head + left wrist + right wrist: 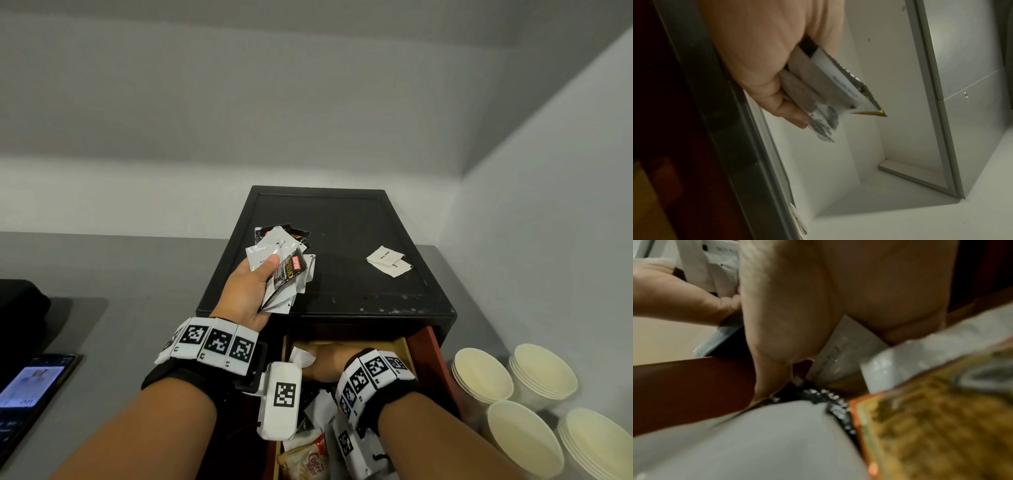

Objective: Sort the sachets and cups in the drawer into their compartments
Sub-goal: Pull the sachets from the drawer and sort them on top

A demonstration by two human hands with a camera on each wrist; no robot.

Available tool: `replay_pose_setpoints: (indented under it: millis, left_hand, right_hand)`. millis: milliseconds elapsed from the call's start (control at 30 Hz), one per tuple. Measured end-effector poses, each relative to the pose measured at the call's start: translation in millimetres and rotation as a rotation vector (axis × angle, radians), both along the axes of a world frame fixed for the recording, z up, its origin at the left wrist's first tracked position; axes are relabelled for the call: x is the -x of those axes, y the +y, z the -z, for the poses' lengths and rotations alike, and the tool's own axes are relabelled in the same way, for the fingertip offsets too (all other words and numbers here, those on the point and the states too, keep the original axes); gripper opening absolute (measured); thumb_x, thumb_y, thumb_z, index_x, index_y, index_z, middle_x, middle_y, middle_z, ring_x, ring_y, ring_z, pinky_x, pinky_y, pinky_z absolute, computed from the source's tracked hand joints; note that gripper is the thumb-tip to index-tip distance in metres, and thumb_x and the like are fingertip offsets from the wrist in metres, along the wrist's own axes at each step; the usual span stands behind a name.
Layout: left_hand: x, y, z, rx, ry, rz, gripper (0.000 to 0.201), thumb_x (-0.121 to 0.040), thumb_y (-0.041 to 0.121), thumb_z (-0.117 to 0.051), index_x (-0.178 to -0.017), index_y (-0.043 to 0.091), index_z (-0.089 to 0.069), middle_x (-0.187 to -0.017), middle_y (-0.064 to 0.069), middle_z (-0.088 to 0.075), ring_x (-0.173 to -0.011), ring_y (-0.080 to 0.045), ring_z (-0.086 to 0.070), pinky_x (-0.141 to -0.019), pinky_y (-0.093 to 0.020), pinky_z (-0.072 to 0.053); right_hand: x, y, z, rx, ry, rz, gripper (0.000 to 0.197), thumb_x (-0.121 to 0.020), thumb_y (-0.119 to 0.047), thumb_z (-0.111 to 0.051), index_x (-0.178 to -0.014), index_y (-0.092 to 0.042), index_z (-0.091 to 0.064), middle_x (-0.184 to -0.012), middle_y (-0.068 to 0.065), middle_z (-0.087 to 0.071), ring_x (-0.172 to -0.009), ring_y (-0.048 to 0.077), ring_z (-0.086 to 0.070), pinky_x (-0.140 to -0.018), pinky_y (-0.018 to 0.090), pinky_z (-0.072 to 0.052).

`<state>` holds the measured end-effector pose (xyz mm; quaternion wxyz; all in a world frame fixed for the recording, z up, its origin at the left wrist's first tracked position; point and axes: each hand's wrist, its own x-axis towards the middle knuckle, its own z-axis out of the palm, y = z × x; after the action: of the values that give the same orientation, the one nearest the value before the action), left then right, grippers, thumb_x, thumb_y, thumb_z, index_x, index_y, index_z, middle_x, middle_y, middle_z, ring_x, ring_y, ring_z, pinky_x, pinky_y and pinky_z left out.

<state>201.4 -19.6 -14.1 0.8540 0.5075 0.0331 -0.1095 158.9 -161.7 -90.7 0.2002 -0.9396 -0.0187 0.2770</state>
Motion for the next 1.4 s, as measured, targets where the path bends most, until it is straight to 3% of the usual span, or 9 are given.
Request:
replay_pose_setpoints:
  millis: [300, 400, 467, 600, 700, 833, 1100, 1267, 1400]
  left_hand:
    - [-6, 1, 8, 0.031, -0.038, 0.040, 0.032, -0.098, 0.016, -0.048, -0.129, 0.014, -0.053, -0.117, -0.016, -0.066, -0.108, -0.036, -0.062, -0.056, -0.027, -0.056]
    - [-10, 2, 11, 0.025, -0.046, 0.048, 0.032, -0.097, 0.017, -0.049, -0.129, 0.015, -0.053, -0.118, -0.017, -0.065, -0.109, -0.036, -0.062, -0.058, -0.028, -0.056]
    - [-11, 3, 13, 0.022, -0.053, 0.059, 0.033, -0.097, 0.018, -0.050, -0.129, 0.016, -0.053, -0.120, -0.016, -0.065, -0.108, -0.034, -0.063, -0.061, -0.029, -0.056]
    - [-12, 2, 12, 0.060, -0.059, 0.066, 0.034, -0.098, 0.016, -0.047, -0.131, 0.013, -0.051, -0.120, -0.017, -0.064, -0.104, -0.030, -0.064, -0.062, -0.029, -0.056]
    - [-12, 2, 13, 0.013, -0.069, 0.048, 0.035, -0.097, 0.018, -0.048, -0.132, 0.015, -0.051, -0.120, -0.014, -0.065, -0.104, -0.028, -0.065, -0.061, -0.028, -0.056]
    - [-10, 2, 10, -0.002, -0.064, 0.047, 0.035, -0.097, 0.019, -0.049, -0.132, 0.017, -0.051, -0.119, -0.013, -0.066, -0.106, -0.029, -0.065, -0.061, -0.028, -0.056]
    - [-6, 1, 6, 0.002, -0.031, 0.026, 0.034, -0.098, 0.017, -0.047, -0.132, 0.015, -0.050, -0.120, -0.015, -0.065, -0.109, -0.030, -0.063, -0.060, -0.028, -0.057]
    - [-2, -1, 4, -0.007, -0.026, 0.002, 0.034, -0.098, 0.017, -0.047, -0.132, 0.015, -0.051, -0.119, -0.015, -0.066, -0.109, -0.031, -0.063, -0.060, -0.029, -0.057]
    - [5, -3, -1, -0.094, -0.040, -0.032, 0.029, -0.098, 0.017, -0.048, -0.126, 0.014, -0.054, -0.111, -0.012, -0.068, -0.098, -0.027, -0.067, -0.061, -0.031, -0.057]
  right_hand:
    - [16, -9, -21, -0.168, -0.090, -0.014, 0.030, -0.082, -0.015, -0.069, -0.110, -0.009, -0.061, -0.110, 0.012, -0.065, -0.101, 0.026, -0.061, -0.083, 0.032, -0.048]
    - [25, -17, -34, -0.267, -0.161, -0.009, 0.013, -0.080, -0.014, -0.071, -0.085, -0.017, -0.060, -0.085, 0.000, -0.063, -0.075, 0.012, -0.058, -0.061, 0.020, -0.048]
    - [35, -25, -44, -0.284, -0.186, -0.011, 0.020, -0.078, -0.016, -0.074, -0.074, -0.023, -0.055, -0.078, -0.005, -0.059, -0.073, 0.011, -0.056, -0.064, 0.023, -0.047]
    - [60, -40, -56, -0.297, -0.200, 0.004, 0.019, -0.075, -0.021, -0.076, -0.076, -0.026, -0.058, -0.083, -0.006, -0.063, -0.082, 0.012, -0.060, -0.074, 0.027, -0.047]
    - [75, -46, -64, -0.322, -0.209, 0.051, 0.020, -0.076, -0.022, -0.076, -0.091, -0.014, -0.066, -0.094, 0.003, -0.069, -0.090, 0.018, -0.064, -0.080, 0.032, -0.050]
    - [94, -51, -76, -0.351, -0.184, 0.052, 0.028, -0.077, -0.024, -0.074, -0.100, -0.010, -0.067, -0.097, 0.004, -0.069, -0.089, 0.017, -0.064, -0.077, 0.029, -0.049]
    - [105, -64, -93, -0.452, -0.219, 0.202, 0.010, -0.079, -0.026, -0.073, -0.082, -0.018, -0.068, -0.082, -0.003, -0.068, -0.074, 0.007, -0.061, -0.071, 0.024, -0.045]
    - [108, -62, -83, -0.273, -0.106, 0.153, 0.023, -0.078, -0.027, -0.072, -0.065, -0.019, -0.056, -0.063, -0.005, -0.053, -0.057, 0.010, -0.048, -0.055, 0.022, -0.035]
    - [105, -59, -92, -0.488, -0.200, 0.237, 0.011, -0.081, -0.023, -0.071, -0.074, -0.017, -0.064, -0.072, -0.003, -0.064, -0.069, 0.012, -0.060, -0.066, 0.023, -0.044]
